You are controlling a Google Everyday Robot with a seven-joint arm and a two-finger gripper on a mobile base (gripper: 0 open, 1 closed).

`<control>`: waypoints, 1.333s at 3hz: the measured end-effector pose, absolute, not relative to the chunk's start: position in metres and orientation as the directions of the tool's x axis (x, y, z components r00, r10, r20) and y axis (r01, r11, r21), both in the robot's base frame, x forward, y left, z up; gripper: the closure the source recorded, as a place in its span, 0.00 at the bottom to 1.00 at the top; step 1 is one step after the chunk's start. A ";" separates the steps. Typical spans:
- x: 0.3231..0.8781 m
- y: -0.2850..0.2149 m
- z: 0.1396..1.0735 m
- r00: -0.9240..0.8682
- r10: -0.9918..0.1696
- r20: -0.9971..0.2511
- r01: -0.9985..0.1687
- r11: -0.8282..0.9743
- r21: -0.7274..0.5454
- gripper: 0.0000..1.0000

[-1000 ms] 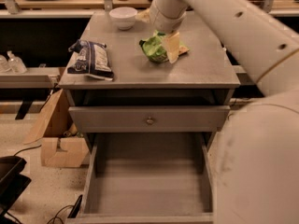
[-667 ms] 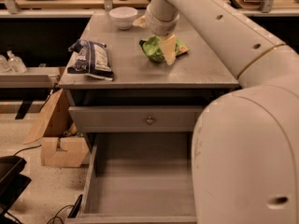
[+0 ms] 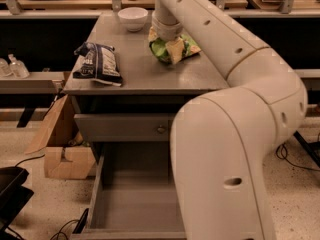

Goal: Place green rice chip bag into middle drawer

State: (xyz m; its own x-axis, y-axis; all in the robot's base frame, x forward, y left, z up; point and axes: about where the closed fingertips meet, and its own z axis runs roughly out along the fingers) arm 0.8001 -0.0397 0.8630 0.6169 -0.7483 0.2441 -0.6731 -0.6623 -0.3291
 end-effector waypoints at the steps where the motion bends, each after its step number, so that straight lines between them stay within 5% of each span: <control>1: 0.801 -0.039 0.859 0.617 -0.748 0.242 -0.674 -0.662 -0.327 0.73; 2: 0.802 -0.039 0.857 0.618 -0.748 0.242 -0.674 -0.663 -0.326 0.96; 4: 0.785 -0.039 0.876 0.627 -0.738 0.249 -0.656 -0.673 -0.343 1.00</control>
Offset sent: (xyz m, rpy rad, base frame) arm 0.0010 -0.0001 -0.0022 -0.0001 0.0016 -0.0009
